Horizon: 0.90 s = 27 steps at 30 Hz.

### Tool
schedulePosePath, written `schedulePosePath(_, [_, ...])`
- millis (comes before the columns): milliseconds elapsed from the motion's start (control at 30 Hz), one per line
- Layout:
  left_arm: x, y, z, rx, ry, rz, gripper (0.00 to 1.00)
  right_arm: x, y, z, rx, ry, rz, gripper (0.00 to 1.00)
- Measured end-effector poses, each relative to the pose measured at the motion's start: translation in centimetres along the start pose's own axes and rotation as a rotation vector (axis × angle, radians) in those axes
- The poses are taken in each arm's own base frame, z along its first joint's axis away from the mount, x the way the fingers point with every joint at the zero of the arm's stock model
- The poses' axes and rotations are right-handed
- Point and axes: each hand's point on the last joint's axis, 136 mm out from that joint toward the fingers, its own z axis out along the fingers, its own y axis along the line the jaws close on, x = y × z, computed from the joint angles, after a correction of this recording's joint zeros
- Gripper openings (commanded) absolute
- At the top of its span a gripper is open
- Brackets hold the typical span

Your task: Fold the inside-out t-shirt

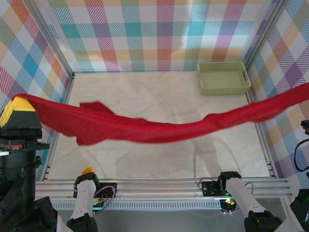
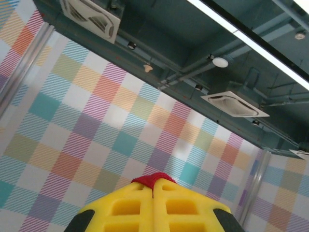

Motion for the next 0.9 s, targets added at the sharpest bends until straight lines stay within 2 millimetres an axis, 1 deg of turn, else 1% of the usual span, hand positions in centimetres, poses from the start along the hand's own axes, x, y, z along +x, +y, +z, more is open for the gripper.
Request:
schedulePosePath(67, [0.8, 1.4, 0.9, -0.038, 0.024, -0.006, 0.00, 0.1, -0.1, 1.0, 0.003, -0.001, -0.006, 0.00])
schedulePosePath(133, [1.9, 3.2, 2.5, -0.077, 0.063, -0.018, 0.00, 1.2, -0.3, 2.7, 0.006, 0.019, -0.016, 0.00])
schedulePosePath(167, [2.8, 4.4, 3.5, -0.098, 0.091, -0.027, 0.00, 2.2, -0.5, 3.8, 0.008, 0.038, -0.019, 0.00])
schedulePosePath(200, [3.7, 5.5, 4.4, -0.117, 0.119, -0.037, 0.00, 3.5, -0.8, 4.8, 0.012, 0.063, -0.021, 0.00])
schedulePosePath(233, [5.0, 7.1, 5.6, -0.146, 0.158, -0.053, 0.00, 5.1, -1.0, 5.9, 0.015, 0.092, -0.020, 0.00])
schedulePosePath(300, [7.8, 10.1, 8.1, -0.183, 0.234, -0.084, 0.00, 9.5, -1.6, 8.3, 0.020, 0.177, -0.017, 0.00])
schedulePosePath(367, [11.4, 13.6, 10.7, -0.218, 0.324, -0.127, 0.00, 15.8, -2.4, 10.5, 0.019, 0.293, -0.009, 0.00])
schedulePosePath(400, [13.2, 15.3, 11.7, -0.236, 0.365, -0.148, 0.00, 19.1, -2.7, 11.3, 0.017, 0.355, -0.004, 0.00])
schedulePosePath(433, [15.5, 17.3, 12.7, -0.258, 0.414, -0.172, 0.00, 22.9, -3.1, 11.9, 0.015, 0.421, 0.002, 0.00])
schedulePosePath(467, [18.1, 19.2, 13.5, -0.279, 0.466, -0.197, 0.00, 26.2, -3.4, 12.1, 0.013, 0.481, 0.008, 0.00])
schedulePosePath(500, [20.3, 20.7, 14.1, -0.300, 0.512, -0.218, 0.00, 30.1, -3.8, 12.2, 0.011, 0.549, 0.017, 0.00])
schedulePosePath(533, [23.1, 22.3, 14.6, -0.322, 0.566, -0.241, 0.00, 34.1, -4.1, 12.1, 0.010, 0.618, 0.025, 0.00])
schedulePosePath(567, [26.4, 24.0, 15.0, -0.348, 0.630, -0.267, 0.00, 38.2, -4.6, 11.7, 0.011, 0.691, 0.035, 0.00])
schedulePosePath(600, [29.1, 25.0, 15.1, -0.368, 0.684, -0.286, 0.00, 41.7, -4.8, 11.2, 0.011, 0.752, 0.047, 0.00])
schedulePosePath(667, [35.1, 27.4, 15.0, -0.413, 0.798, -0.321, 0.00, 49.1, -5.3, 9.6, 0.005, 0.885, 0.080, 0.00])
schedulePosePath(700, [37.1, 28.3, 14.9, -0.429, 0.833, -0.330, 0.00, 51.6, -5.4, 9.1, 0.002, 0.927, 0.096, 0.00])
schedulePosePath(767, [41.8, 30.5, 14.6, -0.472, 0.909, -0.349, 0.00, 57.5, -5.6, 7.7, -0.009, 1.023, 0.143, 0.00])
schedulePosePath(800, [43.7, 31.5, 14.5, -0.493, 0.938, -0.354, 0.00, 59.6, -5.6, 7.2, -0.011, 1.052, 0.159, 0.00])
schedulePosePath(867, [47.3, 33.9, 14.1, -0.543, 0.987, -0.361, 0.00, 64.9, -5.8, 5.8, -0.008, 1.136, 0.199, 0.00])
schedulePosePath(900, [48.6, 35.0, 14.0, -0.565, 1.004, -0.362, 0.00, 66.9, -5.8, 5.3, -0.010, 1.164, 0.213, 0.00])
